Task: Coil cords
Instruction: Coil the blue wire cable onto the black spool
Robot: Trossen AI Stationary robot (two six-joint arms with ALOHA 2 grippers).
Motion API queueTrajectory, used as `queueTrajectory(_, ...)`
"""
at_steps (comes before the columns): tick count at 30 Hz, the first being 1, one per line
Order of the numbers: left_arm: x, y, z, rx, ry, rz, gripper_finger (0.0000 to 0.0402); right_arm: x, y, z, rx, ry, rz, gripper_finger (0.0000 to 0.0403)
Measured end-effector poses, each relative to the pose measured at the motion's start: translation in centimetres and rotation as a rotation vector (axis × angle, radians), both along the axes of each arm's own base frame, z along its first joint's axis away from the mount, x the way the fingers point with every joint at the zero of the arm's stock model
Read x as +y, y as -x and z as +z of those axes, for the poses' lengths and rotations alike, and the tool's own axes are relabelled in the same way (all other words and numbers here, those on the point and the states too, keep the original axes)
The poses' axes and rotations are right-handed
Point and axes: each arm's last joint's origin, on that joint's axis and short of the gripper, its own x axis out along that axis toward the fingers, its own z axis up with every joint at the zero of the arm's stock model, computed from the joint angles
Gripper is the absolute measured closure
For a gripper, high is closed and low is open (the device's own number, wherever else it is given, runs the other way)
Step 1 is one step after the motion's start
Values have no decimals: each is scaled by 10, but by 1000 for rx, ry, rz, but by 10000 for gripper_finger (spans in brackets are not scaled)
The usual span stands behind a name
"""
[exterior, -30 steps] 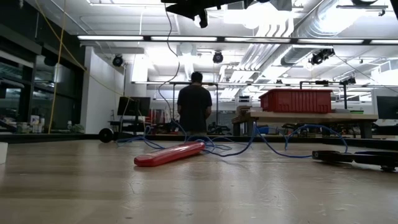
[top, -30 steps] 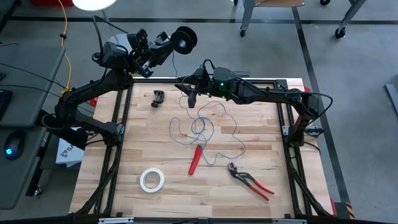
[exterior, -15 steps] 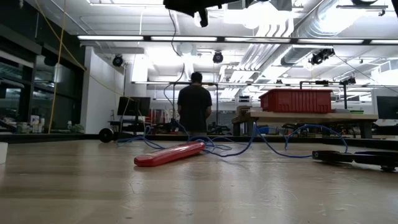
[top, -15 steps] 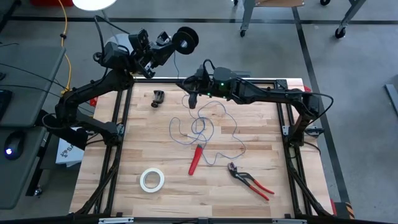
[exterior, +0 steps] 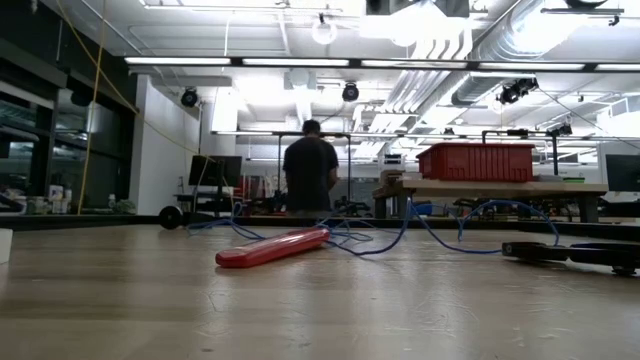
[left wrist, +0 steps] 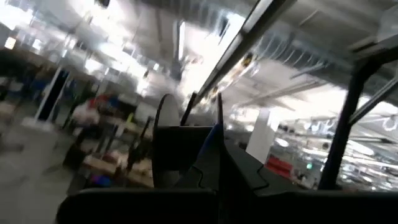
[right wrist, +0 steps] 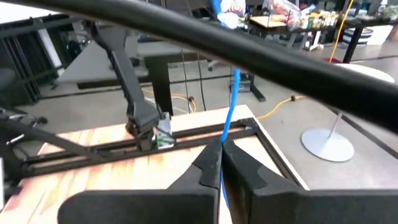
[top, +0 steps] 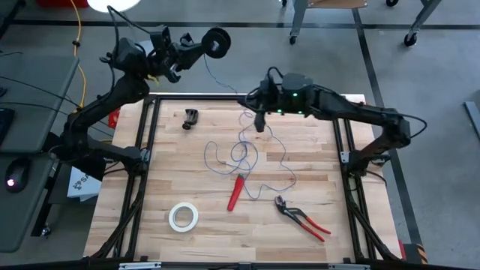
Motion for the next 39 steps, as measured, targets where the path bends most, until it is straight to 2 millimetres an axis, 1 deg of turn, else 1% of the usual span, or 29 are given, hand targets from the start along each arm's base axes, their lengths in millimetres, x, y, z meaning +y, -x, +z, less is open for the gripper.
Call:
queueTrajectory(4,1,10,-5,99,63,26,401,4,22,11,28,7,5,403)
queueTrajectory(7,-2,16,-5,141,78,9,401,2,33,12,80,26,-28,403)
queueTrajectory(11,-7,22,-10,225,107,-9,401,-2,47,19,79,37,-61,403)
queueTrajectory(15,-12,27,-21,351,162,-8,401,-8,56,25,62,40,-89,403)
queueTrajectory(19,-17,25,-35,481,233,-31,401,-14,63,31,27,65,-112,403)
queueTrajectory(24,-21,10,-51,590,285,-124,401,-22,65,35,-5,73,-141,403)
queueTrajectory(27,-21,2,-61,656,287,-150,401,-25,67,36,-17,77,-154,403)
queueTrajectory(30,-21,-1,-66,691,294,-171,401,-29,69,36,-11,75,-169,403)
queueTrajectory(33,-22,-10,-72,713,301,-261,401,-33,71,37,-18,77,-183,403)
queueTrajectory(36,-22,-23,-78,728,304,-342,401,-35,72,39,-38,76,-195,403)
queueTrajectory(39,-21,-41,-86,725,297,-414,401,-36,71,42,-74,62,-201,403)
